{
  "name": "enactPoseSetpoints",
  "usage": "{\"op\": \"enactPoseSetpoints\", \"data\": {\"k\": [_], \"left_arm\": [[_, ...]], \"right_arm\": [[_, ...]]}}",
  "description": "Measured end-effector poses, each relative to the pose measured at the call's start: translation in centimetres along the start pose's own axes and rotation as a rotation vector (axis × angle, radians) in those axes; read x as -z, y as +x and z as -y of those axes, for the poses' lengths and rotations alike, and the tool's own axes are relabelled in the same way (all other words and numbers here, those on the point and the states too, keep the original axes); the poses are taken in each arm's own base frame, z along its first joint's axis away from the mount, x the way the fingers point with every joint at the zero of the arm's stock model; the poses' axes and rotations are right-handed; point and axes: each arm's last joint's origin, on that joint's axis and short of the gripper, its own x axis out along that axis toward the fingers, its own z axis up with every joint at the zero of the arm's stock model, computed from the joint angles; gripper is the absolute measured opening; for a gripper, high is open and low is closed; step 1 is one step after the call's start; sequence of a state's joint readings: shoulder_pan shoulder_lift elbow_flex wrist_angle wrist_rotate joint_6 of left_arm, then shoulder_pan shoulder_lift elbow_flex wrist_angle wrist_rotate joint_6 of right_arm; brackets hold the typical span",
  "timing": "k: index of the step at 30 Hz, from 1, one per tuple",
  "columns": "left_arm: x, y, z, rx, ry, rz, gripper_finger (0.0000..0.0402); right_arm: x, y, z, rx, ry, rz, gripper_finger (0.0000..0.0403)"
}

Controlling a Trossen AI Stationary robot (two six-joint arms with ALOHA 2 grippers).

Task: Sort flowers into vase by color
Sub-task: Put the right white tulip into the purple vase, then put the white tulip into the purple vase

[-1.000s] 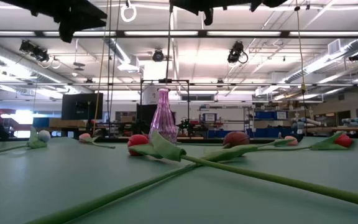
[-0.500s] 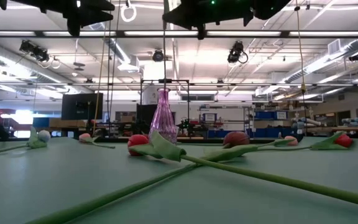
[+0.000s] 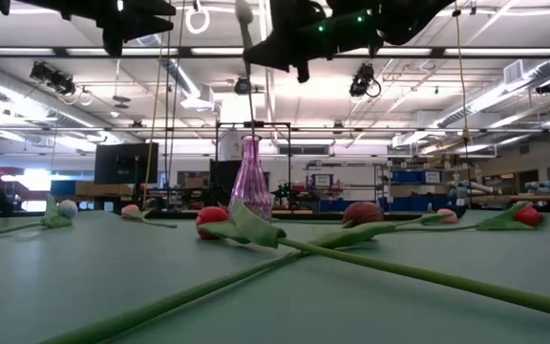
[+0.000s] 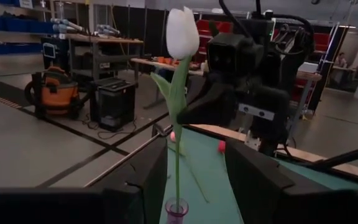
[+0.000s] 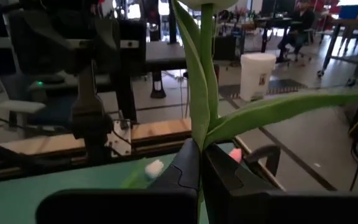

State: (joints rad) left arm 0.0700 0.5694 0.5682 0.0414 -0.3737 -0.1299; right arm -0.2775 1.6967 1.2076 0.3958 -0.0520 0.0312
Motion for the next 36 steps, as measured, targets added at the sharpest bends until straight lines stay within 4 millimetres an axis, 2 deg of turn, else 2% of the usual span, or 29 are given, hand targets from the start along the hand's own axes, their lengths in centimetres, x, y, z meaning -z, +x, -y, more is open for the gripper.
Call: {"op": "enactPoseSetpoints", "data": {"k": [7,10,18,22,25,30,33,36], "left_arm": [[0.6,0.0,-0.2,-0.033,-0.026,-0.054,0.0167],[0.7,0.0,-0.2,-0.035,-0.026,-0.064,0.0167],[2.1,-0.1,-1.0,-0.165,-0.129,-0.183,0.0167],[3.0,-0.4,-1.4,-0.224,-0.241,-0.255,0.0167],[4.1,-0.8,-2.0,-0.334,-0.407,-0.339,0.0167],[6.6,-2.5,-2.9,-0.585,-0.669,-0.526,0.0167],[7.8,-3.7,-3.3,-0.776,-0.82,-0.626,0.0167],[8.2,-3.7,-3.3,-0.826,-0.884,-0.655,0.0167]], "right_arm": [[1.7,0.4,0.6,-0.017,0.016,-0.117,0.0016],[2.0,0.3,0.8,0.014,0.05,-0.153,0.0032],[2.6,0.2,1.5,0.045,0.171,-0.21,0.0135],[1.8,-0.2,1.2,0.037,0.245,-0.19,0.0177],[1.0,-1.1,1.1,0.068,0.37,-0.206,0.0194],[0.2,-4.0,1.1,0.226,0.584,-0.33,0.0201],[-0.3,-5.7,1.5,0.271,0.613,-0.388,0.0201],[-1.4,-7.1,1.7,0.286,0.617,-0.381,0.0201]]}}
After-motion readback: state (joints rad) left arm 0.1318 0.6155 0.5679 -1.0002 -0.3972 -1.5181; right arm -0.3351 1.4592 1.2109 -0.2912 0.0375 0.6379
